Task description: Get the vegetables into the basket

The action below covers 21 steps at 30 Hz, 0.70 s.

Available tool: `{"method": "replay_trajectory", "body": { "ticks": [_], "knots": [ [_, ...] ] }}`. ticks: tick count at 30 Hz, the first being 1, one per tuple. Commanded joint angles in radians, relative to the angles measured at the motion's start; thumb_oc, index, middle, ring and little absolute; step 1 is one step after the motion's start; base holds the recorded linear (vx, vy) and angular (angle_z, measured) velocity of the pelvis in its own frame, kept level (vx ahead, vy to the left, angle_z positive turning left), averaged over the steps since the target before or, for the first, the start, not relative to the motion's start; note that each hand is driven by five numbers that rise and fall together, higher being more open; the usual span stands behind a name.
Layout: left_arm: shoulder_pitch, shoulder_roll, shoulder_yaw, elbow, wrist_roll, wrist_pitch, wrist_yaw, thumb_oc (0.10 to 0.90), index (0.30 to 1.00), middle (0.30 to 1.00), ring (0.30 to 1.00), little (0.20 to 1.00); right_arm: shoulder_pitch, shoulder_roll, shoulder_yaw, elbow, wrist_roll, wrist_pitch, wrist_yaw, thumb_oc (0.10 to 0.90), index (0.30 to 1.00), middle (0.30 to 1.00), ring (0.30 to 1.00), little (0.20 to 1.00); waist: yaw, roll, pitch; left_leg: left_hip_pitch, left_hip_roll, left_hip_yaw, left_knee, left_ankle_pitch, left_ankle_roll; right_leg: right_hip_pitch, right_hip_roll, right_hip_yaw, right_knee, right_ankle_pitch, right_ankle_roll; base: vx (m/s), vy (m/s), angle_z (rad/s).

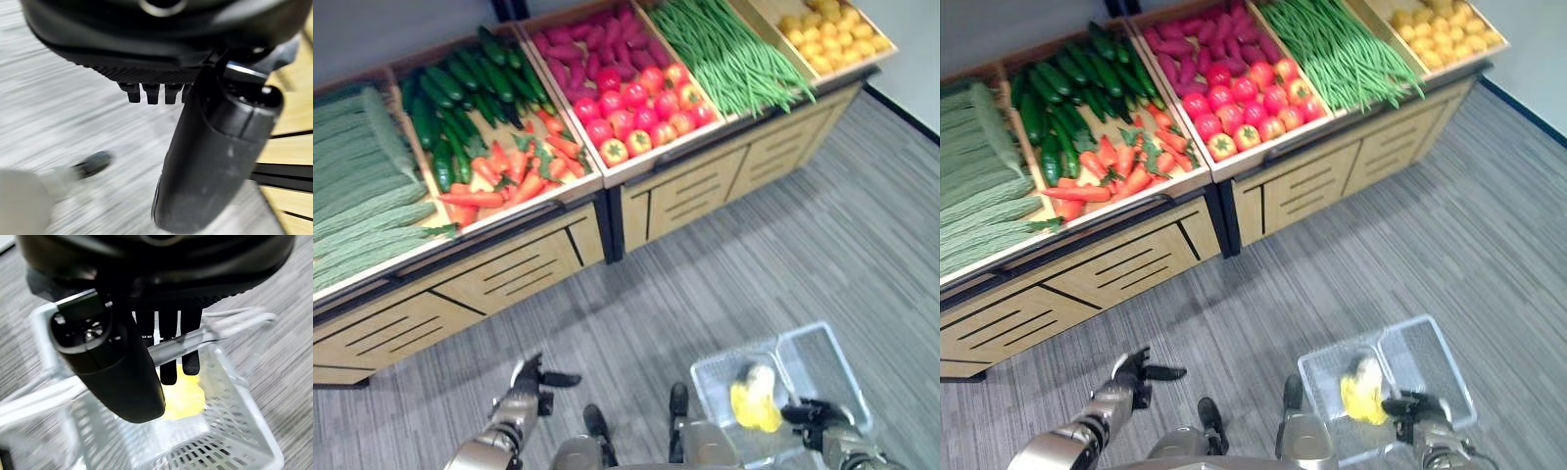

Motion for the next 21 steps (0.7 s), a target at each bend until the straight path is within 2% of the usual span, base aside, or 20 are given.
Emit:
{"method": "replay_trajectory", "body": {
  "ticks": [1, 10, 12, 15, 18, 21],
  "knots": [
    [-0.043, 0.009, -0.007, 0.003, 0.038, -0.025, 0.008, 0.900, 1.000, 1.000, 1.000, 1.000, -0.040, -0.017, -0.030, 0.016, 0.023, -0.044, -0.029, 0.400, 0.300, 0.300, 0.300, 0.300, -0.004, -0.036, -0.052, 0.045, 0.035, 0.020, -0.037, -0.019, -0.046, 0.016, -0.040, 0.044, 0.052, -0.120, 0.047, 0.04, -0.118, 0.83],
    [-0.017, 0.005, 0.013, 0.051, 0.074, -0.014, 0.012, 0.900, 1.000, 1.000, 1.000, 1.000, -0.025, 0.028, -0.004, 0.056, -0.033, -0.027, -0.023, 0.400, 0.300, 0.300, 0.300, 0.300, 0.011, -0.042, -0.078, 0.075, 0.020, 0.009, -0.037, -0.060, -0.032, 0.056, -0.062, 0.023, 0.029, -0.103, 0.062, -0.02, 0.066, 0.12],
    [-0.018, 0.022, 0.002, 0.066, 0.129, -0.009, 0.021, 0.900, 1.000, 1.000, 1.000, 1.000, -0.014, 0.045, -0.008, 0.069, -0.039, -0.021, -0.021, 0.400, 0.300, 0.300, 0.300, 0.300, 0.011, -0.046, -0.089, 0.066, 0.003, -0.003, -0.037, -0.076, -0.022, 0.060, -0.080, 0.011, 0.015, -0.082, 0.075, -0.06, 0.162, 0.04],
    [-0.015, 0.035, 0.012, 0.071, 0.132, -0.008, 0.027, 0.900, 1.000, 1.000, 1.000, 1.000, -0.003, 0.064, -0.004, 0.064, -0.037, -0.024, -0.021, 0.400, 0.300, 0.300, 0.300, 0.300, 0.014, -0.053, -0.099, 0.065, -0.015, -0.010, -0.037, -0.088, -0.012, 0.061, -0.094, 0.012, 0.011, -0.071, 0.084, -0.03, 0.160, 0.09],
    [-0.013, 0.038, 0.018, 0.056, 0.120, -0.017, 0.028, 0.900, 1.000, 1.000, 1.000, 1.000, 0.007, 0.077, 0.000, 0.056, -0.041, -0.026, -0.020, 0.400, 0.300, 0.300, 0.300, 0.300, 0.017, -0.056, -0.104, 0.068, -0.027, -0.015, -0.037, -0.092, -0.004, 0.067, -0.104, 0.012, 0.011, -0.068, 0.089, 0.01, 0.109, 0.05],
    [-0.005, 0.037, 0.027, -0.056, 0.044, -0.050, 0.041, 0.900, 1.000, 1.000, 1.000, 1.000, 0.026, 0.107, 0.005, 0.030, -0.041, -0.038, -0.022, 0.400, 0.300, 0.300, 0.300, 0.300, 0.025, -0.060, -0.105, 0.076, -0.045, -0.029, -0.037, -0.104, 0.009, 0.081, -0.126, 0.000, 0.024, -0.069, 0.100, 0.01, 0.138, 0.07]
  ]
}}
